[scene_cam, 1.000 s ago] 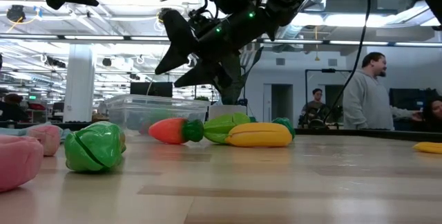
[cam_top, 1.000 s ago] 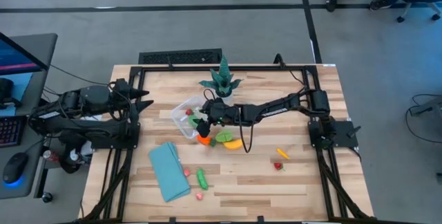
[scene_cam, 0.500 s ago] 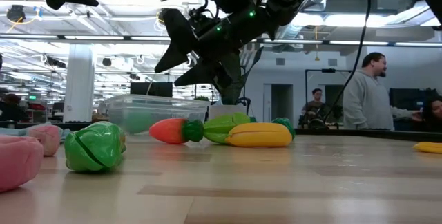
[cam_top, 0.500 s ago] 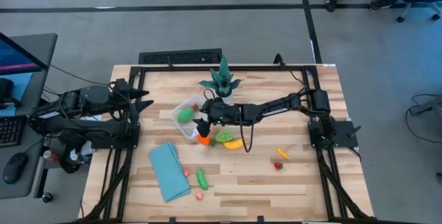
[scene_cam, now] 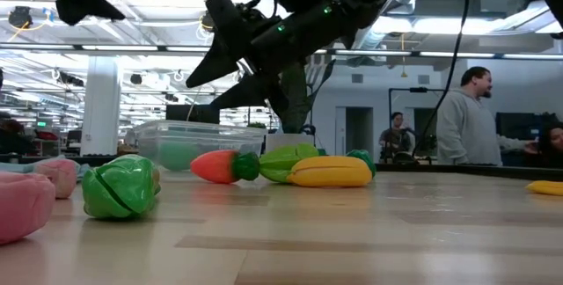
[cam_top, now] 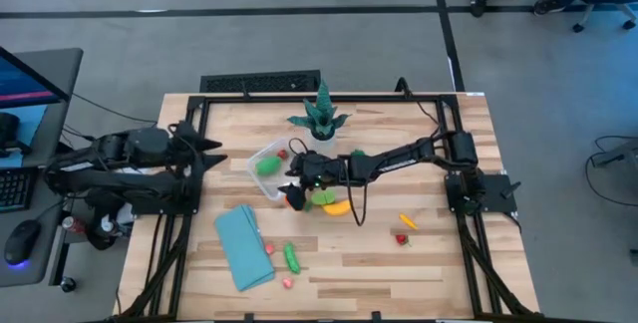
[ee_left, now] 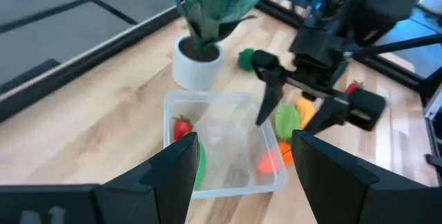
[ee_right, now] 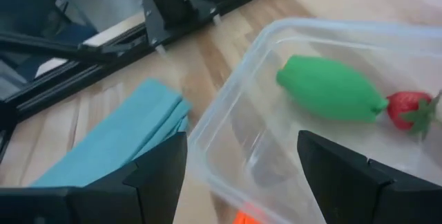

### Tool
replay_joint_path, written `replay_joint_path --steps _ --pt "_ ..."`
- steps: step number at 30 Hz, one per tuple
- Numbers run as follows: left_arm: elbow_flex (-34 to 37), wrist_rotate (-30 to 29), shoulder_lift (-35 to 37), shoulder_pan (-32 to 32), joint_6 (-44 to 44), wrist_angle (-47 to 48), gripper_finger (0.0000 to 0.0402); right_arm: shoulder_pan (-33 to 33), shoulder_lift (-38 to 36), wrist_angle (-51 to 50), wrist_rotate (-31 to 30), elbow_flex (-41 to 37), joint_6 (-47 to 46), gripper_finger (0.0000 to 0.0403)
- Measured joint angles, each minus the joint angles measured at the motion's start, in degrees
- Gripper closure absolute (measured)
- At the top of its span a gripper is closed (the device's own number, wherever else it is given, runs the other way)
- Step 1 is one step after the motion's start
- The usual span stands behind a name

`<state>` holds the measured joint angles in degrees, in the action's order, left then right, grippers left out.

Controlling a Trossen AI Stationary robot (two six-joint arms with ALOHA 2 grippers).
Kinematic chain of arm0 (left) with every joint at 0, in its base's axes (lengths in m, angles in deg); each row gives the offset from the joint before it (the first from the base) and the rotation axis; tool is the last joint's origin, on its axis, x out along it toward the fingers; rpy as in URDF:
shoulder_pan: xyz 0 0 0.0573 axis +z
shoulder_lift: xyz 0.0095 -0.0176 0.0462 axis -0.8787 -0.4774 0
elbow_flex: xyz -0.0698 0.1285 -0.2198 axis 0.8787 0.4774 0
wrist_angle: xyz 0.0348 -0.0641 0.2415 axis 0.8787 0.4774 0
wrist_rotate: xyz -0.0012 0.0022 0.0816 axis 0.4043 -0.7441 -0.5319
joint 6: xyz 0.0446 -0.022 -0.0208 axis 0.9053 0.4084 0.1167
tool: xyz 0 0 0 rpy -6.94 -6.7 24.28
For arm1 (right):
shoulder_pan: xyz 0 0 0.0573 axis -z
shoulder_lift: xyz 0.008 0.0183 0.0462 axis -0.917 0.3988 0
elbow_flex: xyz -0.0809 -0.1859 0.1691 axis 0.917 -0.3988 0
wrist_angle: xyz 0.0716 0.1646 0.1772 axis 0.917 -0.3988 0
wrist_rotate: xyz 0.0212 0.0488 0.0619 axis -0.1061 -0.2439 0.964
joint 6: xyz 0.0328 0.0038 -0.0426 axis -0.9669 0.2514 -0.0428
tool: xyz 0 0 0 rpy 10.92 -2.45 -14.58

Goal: Pick and placing Produce into tupperware
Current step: Put the left pink peach into the transparent container

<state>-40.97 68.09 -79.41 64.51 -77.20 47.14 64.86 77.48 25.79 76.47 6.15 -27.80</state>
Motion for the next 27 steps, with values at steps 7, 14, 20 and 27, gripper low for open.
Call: replay_joint_path --steps 7,14,20,27 --pt "5.80 2.41 -0.68 0.01 -1.25 -5.17 0.0178 -1.28 -1.35 -3.72 -0.03 0.02 0.17 0.0133" --pt "8.17 4.04 -1.64 0.00 0.71 -11.40 0.0178 -2.34 -6.37 -9.51 -0.24 -0.01 3.29 0.0133" --pt "9.35 6.00 -2.21 -0.03 1.73 -15.76 0.0178 -3.57 -12.09 -15.41 -0.45 -0.02 7.38 0.0133" --pt "9.55 6.59 -3.17 -2.83 1.43 -15.83 0.0178 -5.10 -18.20 -27.35 -1.92 -0.02 9.09 0.0133"
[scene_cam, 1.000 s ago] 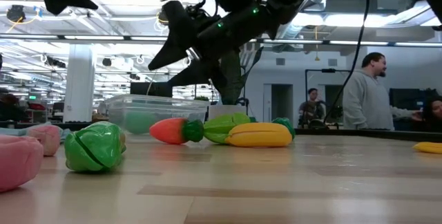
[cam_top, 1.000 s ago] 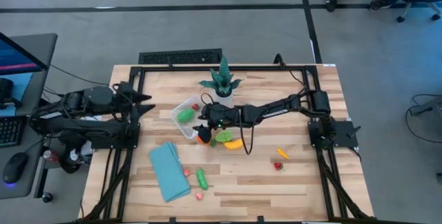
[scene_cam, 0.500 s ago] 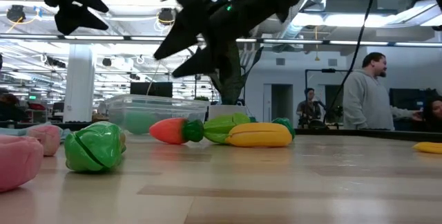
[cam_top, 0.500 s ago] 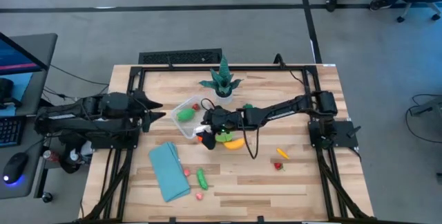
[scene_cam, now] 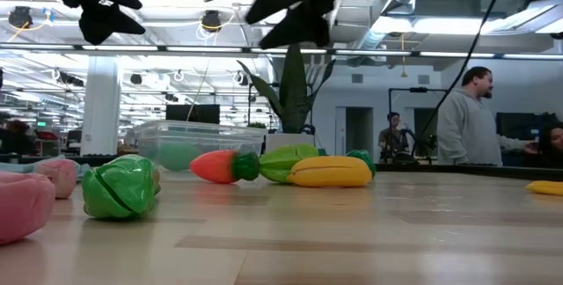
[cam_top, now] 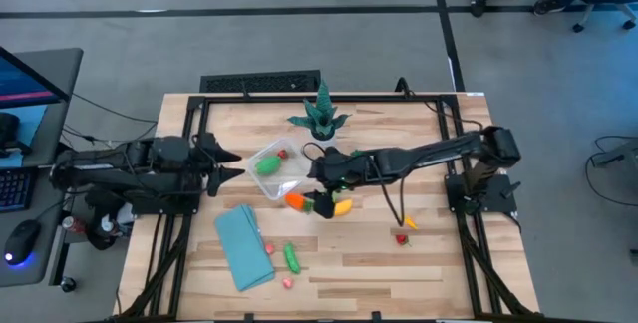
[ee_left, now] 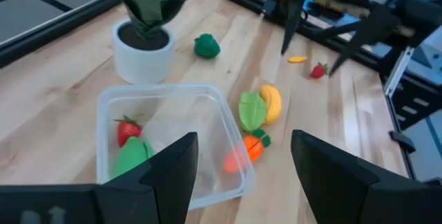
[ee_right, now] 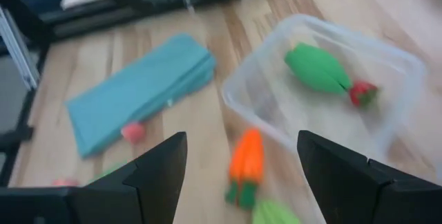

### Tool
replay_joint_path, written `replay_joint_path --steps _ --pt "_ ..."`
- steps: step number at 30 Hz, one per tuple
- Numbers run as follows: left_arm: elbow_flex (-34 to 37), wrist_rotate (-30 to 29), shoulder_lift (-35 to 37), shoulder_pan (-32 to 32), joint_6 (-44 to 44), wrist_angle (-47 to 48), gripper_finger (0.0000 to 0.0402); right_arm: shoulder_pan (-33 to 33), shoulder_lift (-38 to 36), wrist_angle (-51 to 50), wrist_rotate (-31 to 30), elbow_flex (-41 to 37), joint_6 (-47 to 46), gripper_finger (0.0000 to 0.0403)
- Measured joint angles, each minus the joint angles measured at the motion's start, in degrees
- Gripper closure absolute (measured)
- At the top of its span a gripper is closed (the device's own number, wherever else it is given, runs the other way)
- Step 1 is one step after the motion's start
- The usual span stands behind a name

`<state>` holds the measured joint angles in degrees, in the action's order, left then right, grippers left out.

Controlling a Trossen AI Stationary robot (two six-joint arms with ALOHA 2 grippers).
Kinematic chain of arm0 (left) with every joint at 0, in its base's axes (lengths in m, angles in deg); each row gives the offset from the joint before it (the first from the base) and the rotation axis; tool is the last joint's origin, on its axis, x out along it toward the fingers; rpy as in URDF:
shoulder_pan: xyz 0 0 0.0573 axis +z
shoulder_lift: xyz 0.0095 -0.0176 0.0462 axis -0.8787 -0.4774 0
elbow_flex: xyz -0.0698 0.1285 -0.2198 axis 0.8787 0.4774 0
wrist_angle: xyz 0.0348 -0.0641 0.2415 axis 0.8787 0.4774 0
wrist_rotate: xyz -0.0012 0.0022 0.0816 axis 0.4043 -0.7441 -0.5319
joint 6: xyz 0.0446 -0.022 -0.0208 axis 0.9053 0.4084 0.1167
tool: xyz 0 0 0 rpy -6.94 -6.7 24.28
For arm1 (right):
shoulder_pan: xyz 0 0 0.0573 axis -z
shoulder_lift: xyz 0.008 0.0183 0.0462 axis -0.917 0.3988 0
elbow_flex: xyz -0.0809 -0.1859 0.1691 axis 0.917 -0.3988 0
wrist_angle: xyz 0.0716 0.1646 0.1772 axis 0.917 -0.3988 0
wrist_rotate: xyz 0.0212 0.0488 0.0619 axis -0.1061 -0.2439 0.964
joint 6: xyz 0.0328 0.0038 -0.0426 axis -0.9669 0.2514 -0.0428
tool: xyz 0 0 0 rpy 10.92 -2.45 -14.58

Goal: Pick and placing Produce into tupperware
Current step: Put the left pink peach into the transparent container

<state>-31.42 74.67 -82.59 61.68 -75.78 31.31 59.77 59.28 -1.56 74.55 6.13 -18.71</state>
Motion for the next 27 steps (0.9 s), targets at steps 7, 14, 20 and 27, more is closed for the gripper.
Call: replay_joint_path --steps 7,14,20,27 --pt "-0.02 -2.40 -2.47 -3.27 -1.19 -1.72 0.0178 -1.64 -4.14 -14.08 -4.91 -0.54 -0.47 0.0133" --pt "-0.02 -2.42 -6.37 -6.35 -1.21 -6.25 0.0178 -4.34 -9.62 -18.78 -6.49 -5.56 -6.56 0.0133" --pt "-0.04 -2.28 -10.54 -11.37 -2.61 -8.29 0.0178 -8.55 -16.48 -20.68 -11.97 -11.69 -13.87 0.0133" --pt "-0.04 -2.25 -15.20 -17.91 -8.57 -8.44 0.0178 -14.60 -25.32 -23.44 -20.20 -19.16 -24.84 0.0133"
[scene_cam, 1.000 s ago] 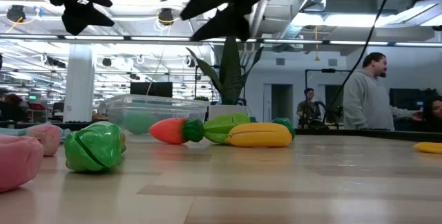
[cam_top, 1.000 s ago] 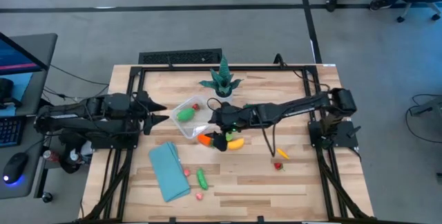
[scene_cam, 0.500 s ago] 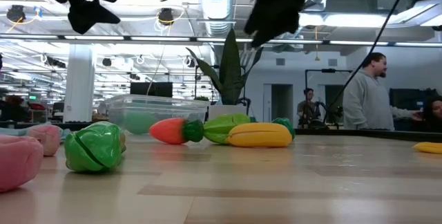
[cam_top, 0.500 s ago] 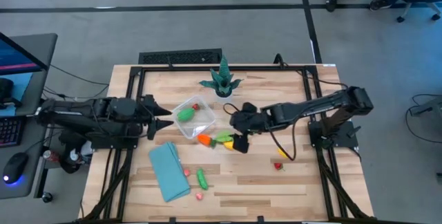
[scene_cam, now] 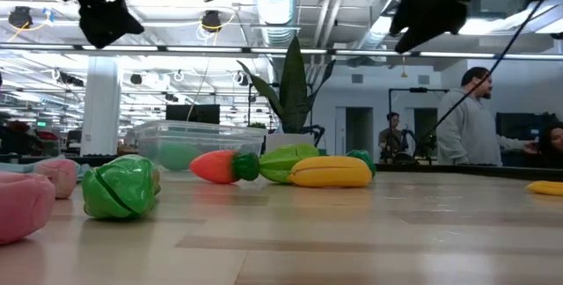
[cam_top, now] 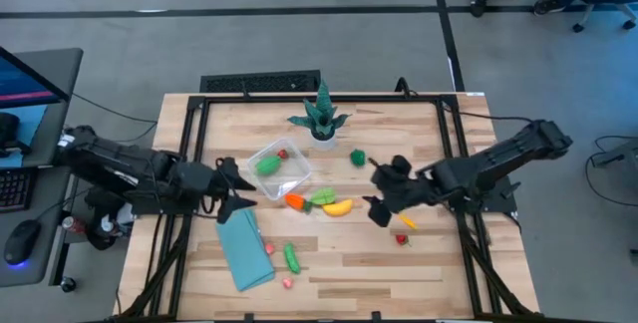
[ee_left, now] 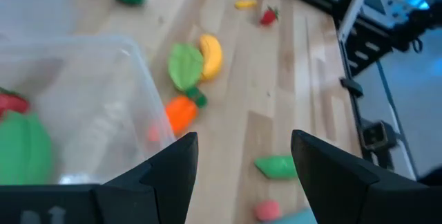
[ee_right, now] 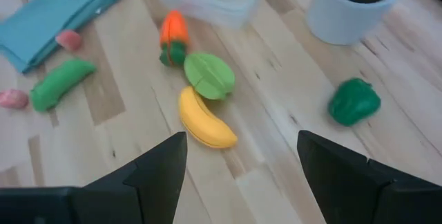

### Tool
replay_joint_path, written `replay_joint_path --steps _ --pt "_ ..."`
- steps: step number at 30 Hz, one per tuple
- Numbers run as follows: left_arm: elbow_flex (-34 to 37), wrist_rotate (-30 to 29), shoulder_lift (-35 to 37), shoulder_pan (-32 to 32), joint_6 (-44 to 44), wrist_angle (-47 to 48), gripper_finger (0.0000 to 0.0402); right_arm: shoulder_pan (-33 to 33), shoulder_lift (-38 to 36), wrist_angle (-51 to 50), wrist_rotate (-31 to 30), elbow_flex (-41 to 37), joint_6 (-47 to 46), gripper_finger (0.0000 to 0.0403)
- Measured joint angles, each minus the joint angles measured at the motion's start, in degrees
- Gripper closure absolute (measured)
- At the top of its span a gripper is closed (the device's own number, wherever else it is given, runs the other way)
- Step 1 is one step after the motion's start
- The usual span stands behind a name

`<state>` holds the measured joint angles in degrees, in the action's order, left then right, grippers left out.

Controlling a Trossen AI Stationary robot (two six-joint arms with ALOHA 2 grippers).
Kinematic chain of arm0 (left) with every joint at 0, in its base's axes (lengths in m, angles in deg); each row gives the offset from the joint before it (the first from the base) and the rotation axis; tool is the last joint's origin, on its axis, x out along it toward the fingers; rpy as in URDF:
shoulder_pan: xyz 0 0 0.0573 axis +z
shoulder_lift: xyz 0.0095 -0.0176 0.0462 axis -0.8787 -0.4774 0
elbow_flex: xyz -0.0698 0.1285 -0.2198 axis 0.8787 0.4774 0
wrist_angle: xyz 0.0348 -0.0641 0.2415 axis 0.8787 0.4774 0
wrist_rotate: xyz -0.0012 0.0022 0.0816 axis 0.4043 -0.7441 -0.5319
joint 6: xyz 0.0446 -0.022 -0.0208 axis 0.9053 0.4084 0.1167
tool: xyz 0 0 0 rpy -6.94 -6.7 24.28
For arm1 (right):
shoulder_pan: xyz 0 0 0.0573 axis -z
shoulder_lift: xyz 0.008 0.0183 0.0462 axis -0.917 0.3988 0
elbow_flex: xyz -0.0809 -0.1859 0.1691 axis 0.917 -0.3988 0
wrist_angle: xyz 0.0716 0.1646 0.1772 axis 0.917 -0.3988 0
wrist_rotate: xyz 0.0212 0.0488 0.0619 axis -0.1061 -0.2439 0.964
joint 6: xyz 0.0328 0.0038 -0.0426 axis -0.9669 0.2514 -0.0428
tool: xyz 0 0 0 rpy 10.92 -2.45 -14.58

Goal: Pick and placing Produce into tupperware
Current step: Put the left pink peach into the transparent container

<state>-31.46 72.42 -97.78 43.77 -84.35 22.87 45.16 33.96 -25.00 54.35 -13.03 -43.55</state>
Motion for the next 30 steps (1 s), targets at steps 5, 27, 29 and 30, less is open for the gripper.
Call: replay_joint_path --steps 5,27,29,30 --pt "-0.07 -0.33 -3.83 -5.26 -5.28 -0.73 0.0178 -4.42 -5.44 -1.59 -5.95 -4.57 -6.25 0.0133" --pt "-1.51 -9.46 -30.24 -19.77 -23.19 -13.54 0.0178 -13.68 -15.48 -12.47 -22.32 -14.23 -26.99 0.0133" --pt "-1.51 -10.04 -31.19 -19.48 -24.90 -13.53 0.0178 -13.64 -15.59 -13.94 -21.99 -14.22 -27.81 0.0133" --pt "-1.51 -10.16 -31.61 -19.36 -25.52 -13.44 0.0178 -13.52 -15.77 -14.21 -21.80 -14.22 -28.05 0.0133"
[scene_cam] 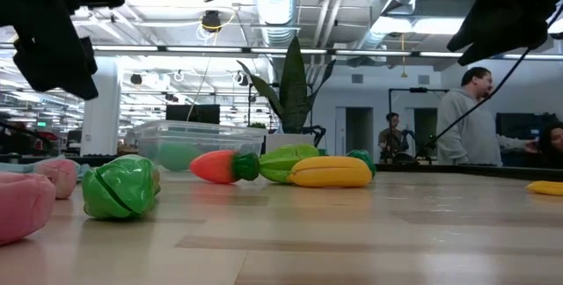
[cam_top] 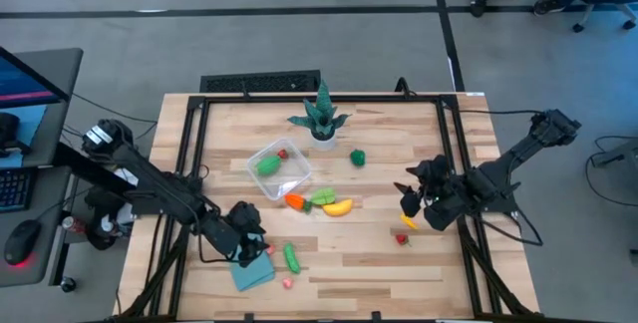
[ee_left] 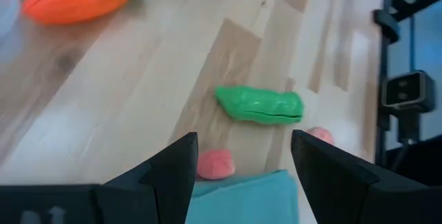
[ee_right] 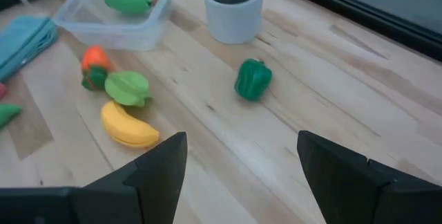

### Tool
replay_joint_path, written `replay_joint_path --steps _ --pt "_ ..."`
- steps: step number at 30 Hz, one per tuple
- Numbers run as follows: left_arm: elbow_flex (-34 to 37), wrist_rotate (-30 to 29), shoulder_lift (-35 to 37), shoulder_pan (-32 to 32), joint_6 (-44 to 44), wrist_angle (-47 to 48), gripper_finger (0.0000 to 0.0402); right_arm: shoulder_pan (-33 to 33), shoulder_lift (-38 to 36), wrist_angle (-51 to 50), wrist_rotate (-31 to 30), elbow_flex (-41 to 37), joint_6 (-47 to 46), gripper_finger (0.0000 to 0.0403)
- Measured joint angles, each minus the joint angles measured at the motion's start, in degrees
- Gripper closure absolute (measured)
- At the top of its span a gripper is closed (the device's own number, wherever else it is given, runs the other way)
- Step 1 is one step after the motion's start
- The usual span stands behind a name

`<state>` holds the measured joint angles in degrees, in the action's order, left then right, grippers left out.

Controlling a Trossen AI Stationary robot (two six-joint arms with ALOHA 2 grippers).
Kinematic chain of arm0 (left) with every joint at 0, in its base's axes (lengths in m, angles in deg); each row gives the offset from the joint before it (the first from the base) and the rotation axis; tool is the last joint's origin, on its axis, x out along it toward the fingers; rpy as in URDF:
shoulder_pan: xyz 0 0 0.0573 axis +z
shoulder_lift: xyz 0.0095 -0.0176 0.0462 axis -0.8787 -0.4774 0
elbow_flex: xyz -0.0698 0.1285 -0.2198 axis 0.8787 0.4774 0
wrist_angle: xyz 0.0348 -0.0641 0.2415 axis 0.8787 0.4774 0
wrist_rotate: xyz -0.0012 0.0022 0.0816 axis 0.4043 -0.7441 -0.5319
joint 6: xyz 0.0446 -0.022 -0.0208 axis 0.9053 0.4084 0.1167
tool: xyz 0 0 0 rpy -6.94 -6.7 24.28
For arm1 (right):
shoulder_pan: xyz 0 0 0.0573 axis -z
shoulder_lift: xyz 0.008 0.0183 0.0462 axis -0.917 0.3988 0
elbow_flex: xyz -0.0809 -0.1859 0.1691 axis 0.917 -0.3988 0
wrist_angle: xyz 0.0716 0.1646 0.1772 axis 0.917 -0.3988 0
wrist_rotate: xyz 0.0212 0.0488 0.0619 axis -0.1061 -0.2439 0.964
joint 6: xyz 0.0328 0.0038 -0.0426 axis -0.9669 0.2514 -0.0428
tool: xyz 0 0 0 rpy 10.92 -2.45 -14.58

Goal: Pick and placing Produce into tupperware
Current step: Put the left pink peach into the transparent container

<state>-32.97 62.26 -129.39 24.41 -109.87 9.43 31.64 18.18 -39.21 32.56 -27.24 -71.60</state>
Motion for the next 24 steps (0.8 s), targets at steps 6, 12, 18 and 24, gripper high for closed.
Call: replay_joint_path --steps 6,12,18,24 --pt "0.00 -0.04 -0.23 0.62 -0.62 1.15 0.0178 0.11 -0.31 0.38 0.07 0.00 -0.17 0.0133" --pt "0.00 2.10 -0.19 0.80 -1.54 1.19 0.0178 0.11 -0.34 1.42 0.09 0.00 -0.23 0.0133" --pt "0.00 -0.65 -0.19 1.00 3.86 1.13 0.0178 0.11 -0.33 2.28 0.11 0.00 -0.24 0.0133" --pt "0.00 -3.46 -0.19 2.64 7.42 0.99 0.0178 0.11 -0.31 2.94 0.15 0.02 -0.22 0.0133"
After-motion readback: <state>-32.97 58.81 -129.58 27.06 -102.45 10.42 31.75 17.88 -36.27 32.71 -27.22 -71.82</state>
